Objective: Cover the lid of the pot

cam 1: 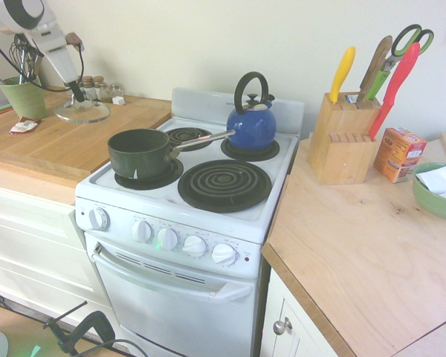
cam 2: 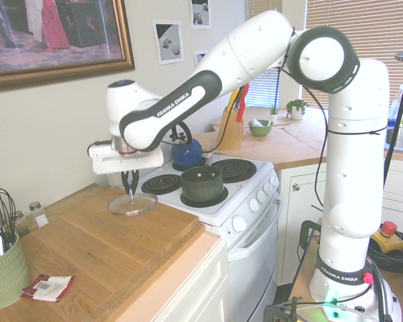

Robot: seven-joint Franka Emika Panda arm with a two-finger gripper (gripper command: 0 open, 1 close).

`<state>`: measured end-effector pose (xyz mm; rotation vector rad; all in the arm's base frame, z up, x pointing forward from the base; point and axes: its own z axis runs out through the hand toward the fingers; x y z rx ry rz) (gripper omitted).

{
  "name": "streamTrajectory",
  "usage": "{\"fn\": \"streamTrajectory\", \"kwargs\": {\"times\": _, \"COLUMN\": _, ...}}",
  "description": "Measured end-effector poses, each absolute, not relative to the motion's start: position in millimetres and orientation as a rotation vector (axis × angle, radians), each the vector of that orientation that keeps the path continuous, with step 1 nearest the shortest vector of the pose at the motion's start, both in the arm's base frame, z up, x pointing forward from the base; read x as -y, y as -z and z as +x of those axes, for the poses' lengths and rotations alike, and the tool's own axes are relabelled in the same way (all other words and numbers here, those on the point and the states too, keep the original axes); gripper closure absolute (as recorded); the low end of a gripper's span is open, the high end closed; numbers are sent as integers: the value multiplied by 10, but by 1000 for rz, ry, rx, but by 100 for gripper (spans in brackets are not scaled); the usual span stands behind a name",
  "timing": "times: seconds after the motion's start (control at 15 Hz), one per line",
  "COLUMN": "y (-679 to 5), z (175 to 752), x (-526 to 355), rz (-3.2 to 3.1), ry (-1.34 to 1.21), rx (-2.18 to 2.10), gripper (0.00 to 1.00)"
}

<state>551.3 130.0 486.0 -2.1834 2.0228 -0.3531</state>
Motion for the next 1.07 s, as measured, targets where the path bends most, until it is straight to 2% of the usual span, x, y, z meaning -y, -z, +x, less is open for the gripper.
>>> {"fn": "streamTrajectory", "kwargs": {"times": 0.4, "y": -5386, "z": 5262, "x": 2, "rz": -2021, "ry": 398, "rx": -2108, "gripper": 100}}
{"fn": "streamTrajectory", "kwargs": {"times": 0.73, "y": -5195, "z": 4848, "x": 810, "rz": -1958, "ry": 403, "rx": -2186, "gripper": 100}}
{"fn": "streamTrajectory", "kwargs": {"times": 1.07, "y": -4840, "z": 4440, "x": 922, "rz": -1993, "ry": 381, "rx": -2180, "gripper": 100}}
